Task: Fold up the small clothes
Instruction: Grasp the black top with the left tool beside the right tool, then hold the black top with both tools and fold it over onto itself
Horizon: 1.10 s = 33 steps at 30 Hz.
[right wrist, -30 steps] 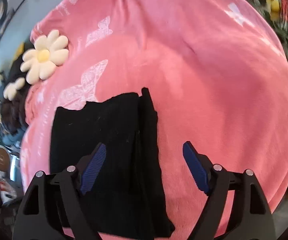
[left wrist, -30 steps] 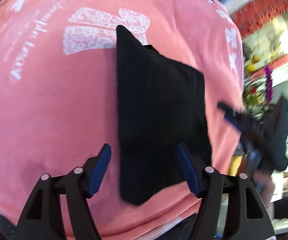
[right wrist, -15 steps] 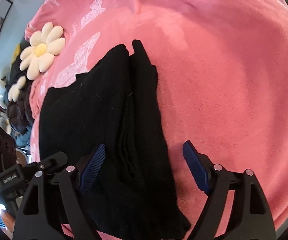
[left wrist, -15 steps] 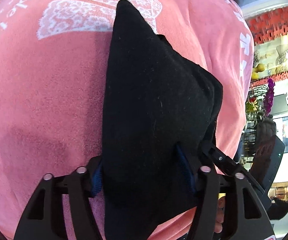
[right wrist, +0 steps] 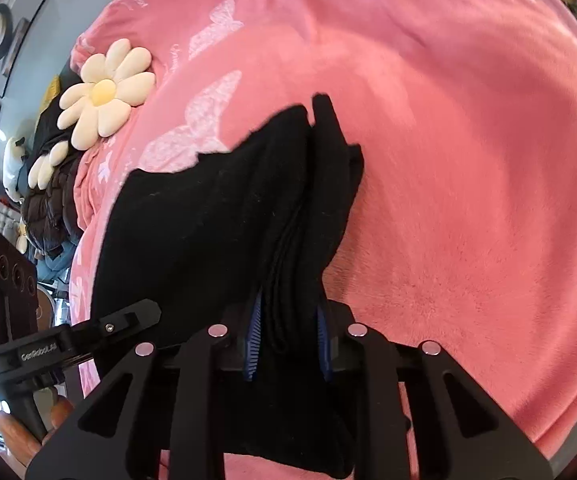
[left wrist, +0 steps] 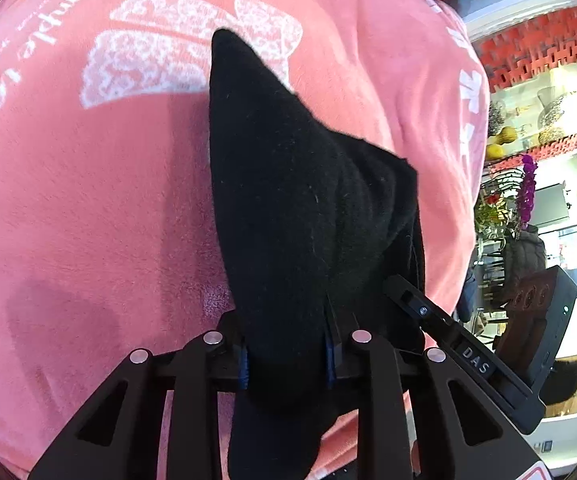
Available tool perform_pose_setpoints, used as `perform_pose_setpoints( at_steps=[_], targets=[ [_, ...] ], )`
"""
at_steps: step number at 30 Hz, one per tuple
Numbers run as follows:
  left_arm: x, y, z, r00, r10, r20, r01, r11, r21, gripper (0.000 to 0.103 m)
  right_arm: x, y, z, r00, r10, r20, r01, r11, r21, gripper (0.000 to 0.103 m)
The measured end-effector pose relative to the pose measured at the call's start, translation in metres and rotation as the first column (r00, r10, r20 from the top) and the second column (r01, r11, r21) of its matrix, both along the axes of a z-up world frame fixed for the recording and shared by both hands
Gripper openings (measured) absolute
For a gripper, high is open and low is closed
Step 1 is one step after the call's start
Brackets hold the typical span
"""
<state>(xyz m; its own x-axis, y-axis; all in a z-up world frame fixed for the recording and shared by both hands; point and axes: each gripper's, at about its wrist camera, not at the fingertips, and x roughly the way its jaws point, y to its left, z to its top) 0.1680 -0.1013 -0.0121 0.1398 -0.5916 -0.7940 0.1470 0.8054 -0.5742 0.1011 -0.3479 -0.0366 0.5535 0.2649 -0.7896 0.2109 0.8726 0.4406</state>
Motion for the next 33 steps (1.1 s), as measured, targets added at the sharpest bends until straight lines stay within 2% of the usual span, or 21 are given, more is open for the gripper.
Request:
perform_pose_setpoints(
  at_steps=[4,7,9,13,16,18,20,21,23,24,25,26,27,29,33],
  targets=[
    [0.002,0.014,0.025,1.0,-0.005,0.028,0.005,1.0,-0.009,0.022,0.001,0.019,0.03,0.999,0.026,0.04,-0.025,0.999,-0.026,0.02],
    [0.002,0.03,0.048,0.998,-0.006,0.065,0.006,1.0,-0.001,0.022,0.005,0.042,0.059,0.994,0.065,0.085,-0.062,0.997,-0.04,0.014],
    [0.0,0.052,0.07,0.993,-0.014,0.12,0.011,1.0,0.026,0.022,0.008,0.06,0.074,0.989,0.095,0.114,-0.092,0.995,-0.035,0.01],
    [-0.002,0.098,0.1,0.981,-0.008,0.192,-0.004,0.998,0.061,0.022,0.021,0.119,0.102,0.966,0.196,0.166,-0.192,0.98,-0.045,0.01],
    [-0.004,0.142,0.106,0.974,0.019,0.225,-0.047,0.992,0.12,0.022,0.034,0.165,0.101,0.952,0.261,0.161,-0.256,0.965,-0.051,0.01],
    [-0.003,0.166,0.098,0.974,0.044,0.222,-0.076,0.987,0.138,0.023,0.044,0.187,0.087,0.947,0.291,0.14,-0.285,0.957,-0.059,0.012],
    [0.003,0.19,0.073,0.981,0.078,0.178,-0.107,0.982,0.157,0.025,0.06,0.214,0.05,0.945,0.324,0.05,-0.318,0.943,-0.098,0.02],
    [0.007,0.202,0.051,0.986,0.084,0.145,-0.11,0.976,0.185,0.027,0.065,0.221,0.03,0.949,0.316,-0.002,-0.313,0.94,-0.131,0.025],
    [0.013,0.223,0.004,0.992,0.114,0.059,-0.126,0.96,0.249,0.028,0.067,0.228,-0.001,0.955,0.278,-0.1,-0.292,0.937,-0.192,0.025],
    [0.013,0.235,-0.014,0.99,0.14,0.012,-0.139,0.962,0.235,0.028,0.065,0.226,-0.005,0.958,0.266,-0.105,-0.281,0.945,-0.17,0.025],
    [0.01,0.247,-0.023,0.985,0.174,-0.014,-0.169,0.969,0.178,0.028,0.06,0.222,-0.003,0.961,0.264,-0.085,-0.273,0.954,-0.122,0.025],
    [0.006,0.257,-0.025,0.979,0.203,-0.016,-0.2,0.974,0.102,0.028,0.058,0.221,0.0,0.962,0.262,-0.072,-0.269,0.956,-0.117,0.036],
    [0.004,0.264,-0.023,0.976,0.218,-0.005,-0.218,0.974,0.06,0.031,0.057,0.221,0.004,0.965,0.256,-0.056,-0.261,0.955,-0.14,0.055],
    [0.006,0.27,-0.022,0.973,0.232,0.012,-0.232,0.972,0.032,0.032,0.065,0.224,0.009,0.968,0.248,-0.028,-0.25,0.956,-0.152,0.068],
    [0.02,0.273,-0.033,0.97,0.243,-0.017,-0.244,0.97,-0.004,0.037,0.1,0.232,-0.004,0.971,0.231,-0.055,-0.235,0.97,-0.061,0.073]
  ],
)
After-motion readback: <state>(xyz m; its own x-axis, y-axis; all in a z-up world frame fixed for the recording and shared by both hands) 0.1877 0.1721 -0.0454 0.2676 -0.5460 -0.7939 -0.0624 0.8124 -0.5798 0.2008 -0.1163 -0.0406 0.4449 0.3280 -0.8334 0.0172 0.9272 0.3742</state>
